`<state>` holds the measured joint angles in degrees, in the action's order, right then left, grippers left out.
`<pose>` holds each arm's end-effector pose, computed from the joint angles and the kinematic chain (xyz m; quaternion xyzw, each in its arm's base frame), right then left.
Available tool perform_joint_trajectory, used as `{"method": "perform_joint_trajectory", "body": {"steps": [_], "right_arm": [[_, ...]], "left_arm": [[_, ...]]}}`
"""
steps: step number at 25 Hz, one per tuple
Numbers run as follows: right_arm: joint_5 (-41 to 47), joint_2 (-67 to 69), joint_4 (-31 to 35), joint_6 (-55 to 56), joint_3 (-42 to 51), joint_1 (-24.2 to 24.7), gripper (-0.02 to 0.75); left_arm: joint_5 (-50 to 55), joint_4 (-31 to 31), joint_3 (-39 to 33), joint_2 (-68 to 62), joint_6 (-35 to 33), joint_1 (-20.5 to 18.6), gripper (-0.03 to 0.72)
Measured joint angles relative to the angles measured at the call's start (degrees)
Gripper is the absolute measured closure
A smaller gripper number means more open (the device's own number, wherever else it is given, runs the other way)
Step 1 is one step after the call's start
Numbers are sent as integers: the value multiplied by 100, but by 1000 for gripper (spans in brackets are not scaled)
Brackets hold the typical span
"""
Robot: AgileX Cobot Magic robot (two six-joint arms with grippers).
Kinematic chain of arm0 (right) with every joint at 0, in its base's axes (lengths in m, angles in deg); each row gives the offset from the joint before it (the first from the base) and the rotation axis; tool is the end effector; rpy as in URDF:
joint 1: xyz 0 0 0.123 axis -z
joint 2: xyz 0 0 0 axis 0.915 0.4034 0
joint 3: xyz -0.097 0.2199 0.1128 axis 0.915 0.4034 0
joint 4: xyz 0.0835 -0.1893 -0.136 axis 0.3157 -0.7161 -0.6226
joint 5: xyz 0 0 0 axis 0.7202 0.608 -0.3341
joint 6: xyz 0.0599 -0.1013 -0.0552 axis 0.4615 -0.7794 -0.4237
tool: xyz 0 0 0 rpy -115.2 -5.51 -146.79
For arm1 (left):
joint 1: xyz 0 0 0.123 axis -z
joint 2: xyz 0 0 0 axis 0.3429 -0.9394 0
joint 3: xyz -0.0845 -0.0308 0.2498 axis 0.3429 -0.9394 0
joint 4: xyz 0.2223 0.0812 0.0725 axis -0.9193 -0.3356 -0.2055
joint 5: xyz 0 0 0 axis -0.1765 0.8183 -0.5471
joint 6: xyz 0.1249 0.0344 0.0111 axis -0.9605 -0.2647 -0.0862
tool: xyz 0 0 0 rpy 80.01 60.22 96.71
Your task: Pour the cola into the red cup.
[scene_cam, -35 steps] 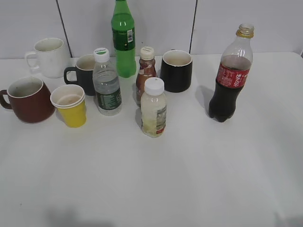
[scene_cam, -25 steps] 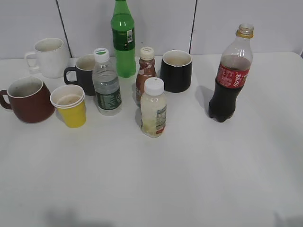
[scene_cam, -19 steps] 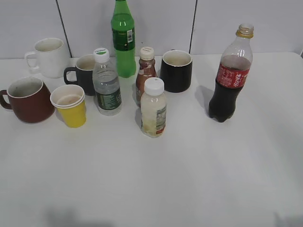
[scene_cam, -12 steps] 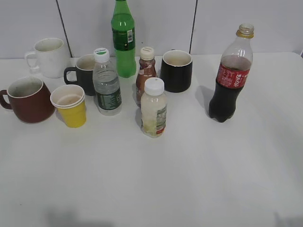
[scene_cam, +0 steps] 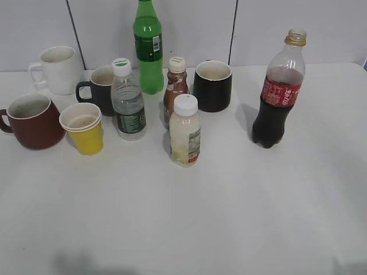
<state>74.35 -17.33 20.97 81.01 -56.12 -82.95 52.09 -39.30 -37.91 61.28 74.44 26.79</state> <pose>0.0446 0.0046 0.2643 -0.0731 0.8386 0.0721 0.5350 0.0445 0.0054 0.2696 -0.0390 0.8423 -0.0403 0.5360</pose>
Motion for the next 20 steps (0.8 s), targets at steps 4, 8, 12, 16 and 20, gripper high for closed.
{"method": "perform_joint_trajectory", "body": {"steps": [4,8,12,16,20], "right_arm": [[0,0,0,0,0,0,148],[0,0,0,0,0,0,148],[0,0,0,0,0,0,148],[-6,0,5,0,0,0,148],[-6,0,5,0,0,0,148]], "left_arm": [[-1242,-720,64,-1111,0,0,452],[-4073,-1486,92,-3013,525,-105,452],[-6080,-1470,97,-5378,746,-647,452],[-7336,-1486,97,-6933,780,-1394,452],[-8549,-1972,99,-8114,909,-2078,452]]}}
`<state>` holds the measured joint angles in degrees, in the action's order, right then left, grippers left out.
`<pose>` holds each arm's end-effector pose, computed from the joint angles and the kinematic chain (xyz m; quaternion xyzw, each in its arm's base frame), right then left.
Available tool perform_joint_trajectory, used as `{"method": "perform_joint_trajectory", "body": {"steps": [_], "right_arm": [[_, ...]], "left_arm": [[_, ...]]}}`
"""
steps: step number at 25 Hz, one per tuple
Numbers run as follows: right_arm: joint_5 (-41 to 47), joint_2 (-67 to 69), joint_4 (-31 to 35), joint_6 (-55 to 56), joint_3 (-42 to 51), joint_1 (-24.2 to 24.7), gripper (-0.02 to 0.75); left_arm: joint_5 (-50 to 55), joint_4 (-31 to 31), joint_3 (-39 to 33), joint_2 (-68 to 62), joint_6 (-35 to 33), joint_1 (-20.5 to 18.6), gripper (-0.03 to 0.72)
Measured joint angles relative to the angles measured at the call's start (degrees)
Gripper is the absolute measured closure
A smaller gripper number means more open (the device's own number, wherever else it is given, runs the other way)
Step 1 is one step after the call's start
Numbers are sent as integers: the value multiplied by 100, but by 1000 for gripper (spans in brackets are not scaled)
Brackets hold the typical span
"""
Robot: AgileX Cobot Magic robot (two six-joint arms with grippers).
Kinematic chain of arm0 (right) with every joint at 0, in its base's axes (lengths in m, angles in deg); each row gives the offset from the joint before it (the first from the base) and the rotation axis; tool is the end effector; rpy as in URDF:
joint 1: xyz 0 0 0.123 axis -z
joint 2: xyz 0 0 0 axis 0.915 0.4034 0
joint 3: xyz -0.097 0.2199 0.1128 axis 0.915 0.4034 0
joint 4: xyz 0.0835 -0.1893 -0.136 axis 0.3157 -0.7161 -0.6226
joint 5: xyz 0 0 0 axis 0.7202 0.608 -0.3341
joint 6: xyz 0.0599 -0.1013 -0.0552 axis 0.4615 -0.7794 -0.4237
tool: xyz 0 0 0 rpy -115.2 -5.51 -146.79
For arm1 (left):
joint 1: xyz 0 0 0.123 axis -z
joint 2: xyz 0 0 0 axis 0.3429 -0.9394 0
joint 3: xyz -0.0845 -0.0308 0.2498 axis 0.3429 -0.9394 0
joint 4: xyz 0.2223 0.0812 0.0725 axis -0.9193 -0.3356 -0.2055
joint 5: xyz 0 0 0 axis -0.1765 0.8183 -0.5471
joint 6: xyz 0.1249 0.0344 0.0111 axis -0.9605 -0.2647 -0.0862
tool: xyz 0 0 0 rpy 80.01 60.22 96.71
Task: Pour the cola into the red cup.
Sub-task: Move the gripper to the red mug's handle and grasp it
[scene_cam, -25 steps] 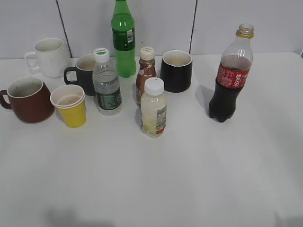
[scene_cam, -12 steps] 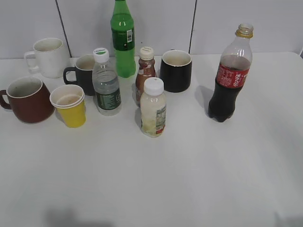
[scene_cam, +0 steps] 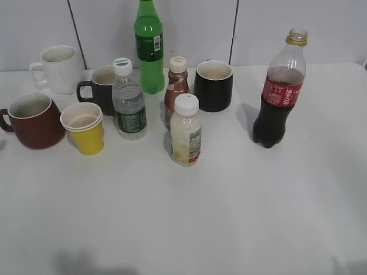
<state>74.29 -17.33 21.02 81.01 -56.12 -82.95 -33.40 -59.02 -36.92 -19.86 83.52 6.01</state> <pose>0.0446 0.0047 0.2644 -0.0732 0.8383 0.0727 0.5353 0.3056 0.0526 0.1824 -0.0355 0.8261 0.0044 0.5624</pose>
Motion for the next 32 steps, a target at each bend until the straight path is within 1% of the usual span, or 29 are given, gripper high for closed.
{"method": "perform_joint_trajectory", "body": {"steps": [3,6,8,11,13,18,21,26,32], "right_arm": [[0,0,0,0,0,0,148],[5,0,0,0,0,0,148],[5,0,0,0,0,0,148],[5,0,5,0,0,0,148],[5,0,5,0,0,0,148],[5,0,5,0,0,0,148],[5,0,10,0,0,0,148],[5,0,16,0,0,0,148],[5,0,16,0,0,0,148]], "left_arm": [[-1015,-666,5,-808,324,-313,452],[-1901,-967,5,-1549,294,-518,452],[-2592,-1025,5,-2043,-268,-646,449],[-3735,-1024,6,-2729,-1315,-702,436],[-4183,-991,11,-3101,-1630,-702,411],[-4352,-903,11,-3718,-1896,-702,380],[-4387,-852,37,-3872,-1979,-702,377],[-4397,-852,319,-4092,-2010,-691,377],[-4410,-844,756,-4323,-2020,-454,377]]}}
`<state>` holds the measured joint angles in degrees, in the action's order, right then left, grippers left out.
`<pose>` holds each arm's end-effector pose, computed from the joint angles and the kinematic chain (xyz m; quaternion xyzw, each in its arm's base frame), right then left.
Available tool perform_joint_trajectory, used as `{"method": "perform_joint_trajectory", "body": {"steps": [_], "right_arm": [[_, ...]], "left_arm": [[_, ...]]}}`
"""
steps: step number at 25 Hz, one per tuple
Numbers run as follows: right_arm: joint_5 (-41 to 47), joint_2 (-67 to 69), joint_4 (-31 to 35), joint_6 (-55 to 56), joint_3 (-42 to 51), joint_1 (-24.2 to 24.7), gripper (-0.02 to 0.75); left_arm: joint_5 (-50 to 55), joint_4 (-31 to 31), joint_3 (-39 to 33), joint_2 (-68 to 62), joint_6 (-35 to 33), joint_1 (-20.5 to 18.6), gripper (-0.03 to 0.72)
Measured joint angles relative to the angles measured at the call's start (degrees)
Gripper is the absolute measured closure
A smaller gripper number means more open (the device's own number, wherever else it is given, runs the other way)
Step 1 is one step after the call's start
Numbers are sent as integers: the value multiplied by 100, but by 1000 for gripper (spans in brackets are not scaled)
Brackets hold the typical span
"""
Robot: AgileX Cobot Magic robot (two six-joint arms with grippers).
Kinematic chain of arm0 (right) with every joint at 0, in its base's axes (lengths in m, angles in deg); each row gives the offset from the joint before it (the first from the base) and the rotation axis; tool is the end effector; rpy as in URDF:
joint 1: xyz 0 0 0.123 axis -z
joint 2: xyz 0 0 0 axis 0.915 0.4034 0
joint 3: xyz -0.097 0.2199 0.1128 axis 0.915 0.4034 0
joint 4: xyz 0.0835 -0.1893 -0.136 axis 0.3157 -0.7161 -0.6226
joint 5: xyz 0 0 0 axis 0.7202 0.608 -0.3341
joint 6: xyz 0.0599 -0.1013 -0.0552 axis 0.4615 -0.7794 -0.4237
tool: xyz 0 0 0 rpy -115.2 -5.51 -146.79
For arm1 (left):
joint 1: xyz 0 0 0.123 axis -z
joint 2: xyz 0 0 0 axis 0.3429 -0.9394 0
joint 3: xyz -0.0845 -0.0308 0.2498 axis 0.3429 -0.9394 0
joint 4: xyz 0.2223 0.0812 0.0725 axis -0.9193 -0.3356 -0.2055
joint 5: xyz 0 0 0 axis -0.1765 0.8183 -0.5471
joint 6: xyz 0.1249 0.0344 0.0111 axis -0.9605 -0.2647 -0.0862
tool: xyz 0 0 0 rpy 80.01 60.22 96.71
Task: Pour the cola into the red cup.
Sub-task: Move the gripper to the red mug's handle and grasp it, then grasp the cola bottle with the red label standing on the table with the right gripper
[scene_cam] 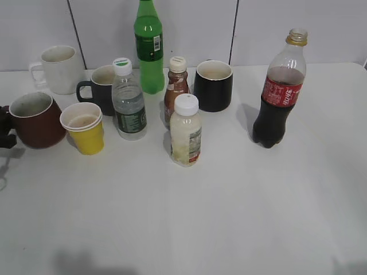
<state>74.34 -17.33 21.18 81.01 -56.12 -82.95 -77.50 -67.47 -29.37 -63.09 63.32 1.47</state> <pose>0.0445 0.0050 0.2643 -0.0732 0.8386 0.0740 0.5347 0.3549 0.0487 0.0476 0.1228 0.7723 -0.0471 0.6215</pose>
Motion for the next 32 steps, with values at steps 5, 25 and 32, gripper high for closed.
{"method": "perform_joint_trajectory", "body": {"steps": [5,25,32], "right_arm": [[0,0,4,0,0,0,148],[-6730,5089,-401,4,-80,0,204],[-8986,8006,-248,56,434,0,184]], "left_arm": [[17,138,355,-287,0,271,416],[575,601,-707,2223,349,364,639],[1784,529,-870,3476,427,763,639]]}}
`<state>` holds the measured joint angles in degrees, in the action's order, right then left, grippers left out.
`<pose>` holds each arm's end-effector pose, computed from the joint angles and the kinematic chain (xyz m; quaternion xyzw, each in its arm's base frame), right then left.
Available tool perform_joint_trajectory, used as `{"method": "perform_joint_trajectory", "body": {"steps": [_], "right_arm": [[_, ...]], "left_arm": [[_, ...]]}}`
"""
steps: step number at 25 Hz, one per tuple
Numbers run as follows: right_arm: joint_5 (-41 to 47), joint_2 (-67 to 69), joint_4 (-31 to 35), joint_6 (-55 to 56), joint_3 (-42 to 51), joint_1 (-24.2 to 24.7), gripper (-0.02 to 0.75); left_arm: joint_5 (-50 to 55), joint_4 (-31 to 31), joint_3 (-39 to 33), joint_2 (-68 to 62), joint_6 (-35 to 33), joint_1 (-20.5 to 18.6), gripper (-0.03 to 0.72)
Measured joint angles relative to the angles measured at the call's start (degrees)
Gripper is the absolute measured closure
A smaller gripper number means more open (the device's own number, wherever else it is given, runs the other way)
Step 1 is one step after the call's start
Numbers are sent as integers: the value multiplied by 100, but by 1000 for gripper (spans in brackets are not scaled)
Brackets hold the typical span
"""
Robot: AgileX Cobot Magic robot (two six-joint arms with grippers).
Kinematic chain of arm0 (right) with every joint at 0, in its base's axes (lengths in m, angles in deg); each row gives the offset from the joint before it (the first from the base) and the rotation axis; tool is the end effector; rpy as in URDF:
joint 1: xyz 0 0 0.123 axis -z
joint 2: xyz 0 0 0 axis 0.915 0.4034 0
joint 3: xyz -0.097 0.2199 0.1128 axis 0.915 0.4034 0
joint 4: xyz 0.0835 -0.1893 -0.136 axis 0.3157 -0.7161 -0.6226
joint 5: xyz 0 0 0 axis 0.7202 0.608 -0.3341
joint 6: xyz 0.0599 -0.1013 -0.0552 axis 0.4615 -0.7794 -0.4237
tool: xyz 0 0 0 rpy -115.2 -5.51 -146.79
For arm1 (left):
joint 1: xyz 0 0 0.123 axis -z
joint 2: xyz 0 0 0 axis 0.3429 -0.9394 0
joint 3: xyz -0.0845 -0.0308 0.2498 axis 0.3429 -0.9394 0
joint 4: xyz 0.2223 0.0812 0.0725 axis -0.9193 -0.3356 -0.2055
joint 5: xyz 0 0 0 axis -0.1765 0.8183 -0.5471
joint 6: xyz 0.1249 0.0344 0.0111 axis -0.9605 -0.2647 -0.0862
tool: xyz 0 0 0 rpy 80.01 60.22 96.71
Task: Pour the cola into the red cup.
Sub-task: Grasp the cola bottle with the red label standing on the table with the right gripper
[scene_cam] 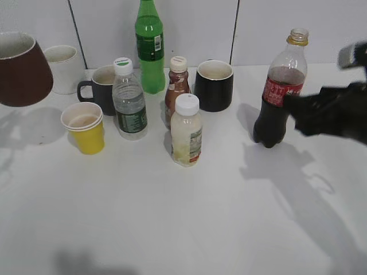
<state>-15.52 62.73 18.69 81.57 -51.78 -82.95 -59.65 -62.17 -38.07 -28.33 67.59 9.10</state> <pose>0.2753 0.0906 0.1721 -0.1253 0.8067 0.1144 0.5661 0.3238 0.0140 0.1834 0.1419 0.7312 0.0017 0.6673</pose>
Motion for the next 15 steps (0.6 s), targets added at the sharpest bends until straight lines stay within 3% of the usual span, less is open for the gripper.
{"method": "perform_joint_trajectory", "body": {"steps": [5,8,15], "right_arm": [[-1384,1182,270,-248,92,0,99],[-2179,1894,840,-427,-25,0,88],[-2730,3337,1164,-491,-1044,0,87]], "left_arm": [[139,-12,0,438,31,291,639],[259,-31,-2,618,108,442,639],[502,-82,-2,869,148,647,639]]}}
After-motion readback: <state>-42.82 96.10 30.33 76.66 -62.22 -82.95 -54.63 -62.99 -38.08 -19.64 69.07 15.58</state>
